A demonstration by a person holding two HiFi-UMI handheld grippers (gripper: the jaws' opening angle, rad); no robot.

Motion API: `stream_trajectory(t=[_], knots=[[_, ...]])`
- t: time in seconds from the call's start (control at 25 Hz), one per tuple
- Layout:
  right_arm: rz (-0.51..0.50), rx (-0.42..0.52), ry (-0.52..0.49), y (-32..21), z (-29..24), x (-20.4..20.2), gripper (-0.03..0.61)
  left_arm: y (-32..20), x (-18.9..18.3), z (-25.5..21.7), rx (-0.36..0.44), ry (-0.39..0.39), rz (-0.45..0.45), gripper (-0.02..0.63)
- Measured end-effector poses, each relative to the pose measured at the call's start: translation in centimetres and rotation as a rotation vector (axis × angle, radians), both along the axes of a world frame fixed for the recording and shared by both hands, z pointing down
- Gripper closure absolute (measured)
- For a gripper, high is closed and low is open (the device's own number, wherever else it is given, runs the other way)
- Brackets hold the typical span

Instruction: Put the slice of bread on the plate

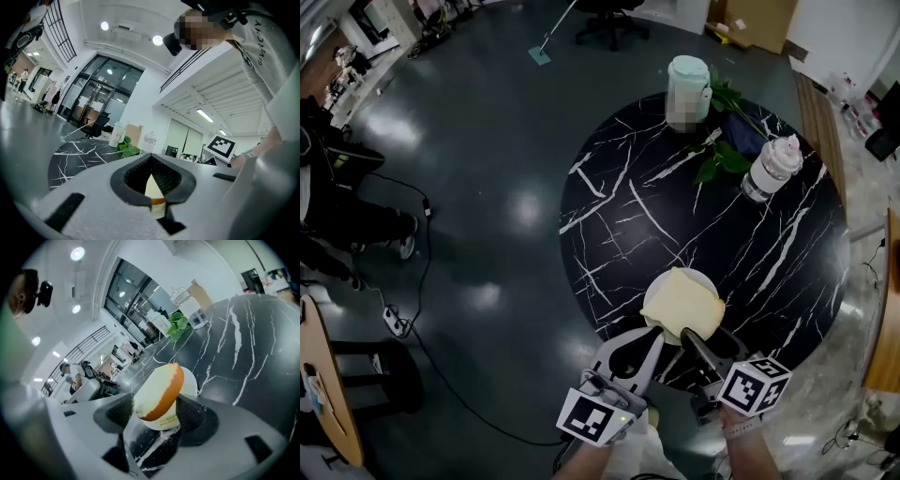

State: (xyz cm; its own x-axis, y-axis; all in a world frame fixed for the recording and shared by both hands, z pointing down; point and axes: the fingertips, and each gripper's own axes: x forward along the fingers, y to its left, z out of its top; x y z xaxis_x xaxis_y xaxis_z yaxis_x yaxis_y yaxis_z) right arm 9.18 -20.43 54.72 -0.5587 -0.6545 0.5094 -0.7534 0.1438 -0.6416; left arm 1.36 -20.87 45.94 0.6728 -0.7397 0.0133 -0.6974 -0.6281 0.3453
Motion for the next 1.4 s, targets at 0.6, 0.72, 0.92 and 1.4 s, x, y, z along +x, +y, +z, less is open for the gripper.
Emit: stream_trajectory(t=[0.6, 0.72, 0.92, 1.4], knots=[[-0.340, 0.030, 0.450, 1.4, 1.5, -0.2, 0.288, 0.5, -0.4, 0.3, 0.041, -0.009, -0.003, 0.606], [-0.381, 0.057, 0.561, 1.7, 1.8, 0.1, 0.288, 0.7, -0.6, 0.6, 0.035, -0.007, -0.009, 0.606], [-0.469, 0.047, 0.658, 2.6, 2.5, 0.2, 0.288, 1.1, -0.9, 1.2, 0.015, -0.001, -0.017, 0.606], [-0.614, 0.040, 0.897, 2.3, 1.1, 1.7, 0.288, 1.6, -0.6, 0.8, -0.034, 0.052, -0.013, 0.606]])
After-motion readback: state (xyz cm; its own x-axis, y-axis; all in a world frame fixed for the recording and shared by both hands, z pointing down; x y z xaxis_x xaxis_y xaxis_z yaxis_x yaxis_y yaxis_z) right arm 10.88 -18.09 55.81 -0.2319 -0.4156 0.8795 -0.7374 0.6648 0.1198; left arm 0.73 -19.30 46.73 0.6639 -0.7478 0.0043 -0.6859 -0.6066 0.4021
